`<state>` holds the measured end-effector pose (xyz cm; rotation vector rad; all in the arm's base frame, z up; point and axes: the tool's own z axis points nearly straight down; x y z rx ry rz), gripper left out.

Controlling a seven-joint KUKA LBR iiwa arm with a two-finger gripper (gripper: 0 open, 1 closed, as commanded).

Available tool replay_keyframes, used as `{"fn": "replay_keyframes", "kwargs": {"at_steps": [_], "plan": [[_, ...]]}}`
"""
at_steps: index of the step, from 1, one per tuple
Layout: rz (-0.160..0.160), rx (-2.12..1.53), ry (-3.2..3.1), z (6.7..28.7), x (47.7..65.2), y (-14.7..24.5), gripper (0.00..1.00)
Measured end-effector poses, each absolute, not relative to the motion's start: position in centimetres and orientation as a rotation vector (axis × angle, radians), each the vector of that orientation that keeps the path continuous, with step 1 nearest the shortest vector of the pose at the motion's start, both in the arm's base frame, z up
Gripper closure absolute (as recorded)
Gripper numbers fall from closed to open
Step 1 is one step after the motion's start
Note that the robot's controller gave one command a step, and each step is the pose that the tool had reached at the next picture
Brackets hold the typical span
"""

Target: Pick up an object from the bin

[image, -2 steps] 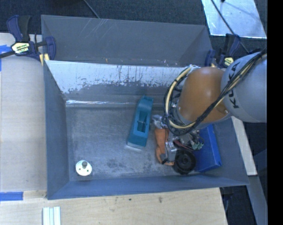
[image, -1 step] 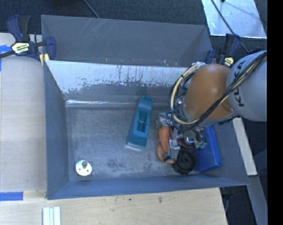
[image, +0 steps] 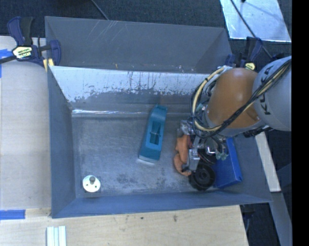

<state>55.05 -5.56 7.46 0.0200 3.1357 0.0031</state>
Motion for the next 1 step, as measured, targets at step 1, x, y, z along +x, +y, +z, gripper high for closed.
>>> {"fn": "replay_keyframes", "kwargs": {"at_steps": [1], "plan": [[0.004,0.097,3.130,7.18,53.17,-6.99,1.00]]}}
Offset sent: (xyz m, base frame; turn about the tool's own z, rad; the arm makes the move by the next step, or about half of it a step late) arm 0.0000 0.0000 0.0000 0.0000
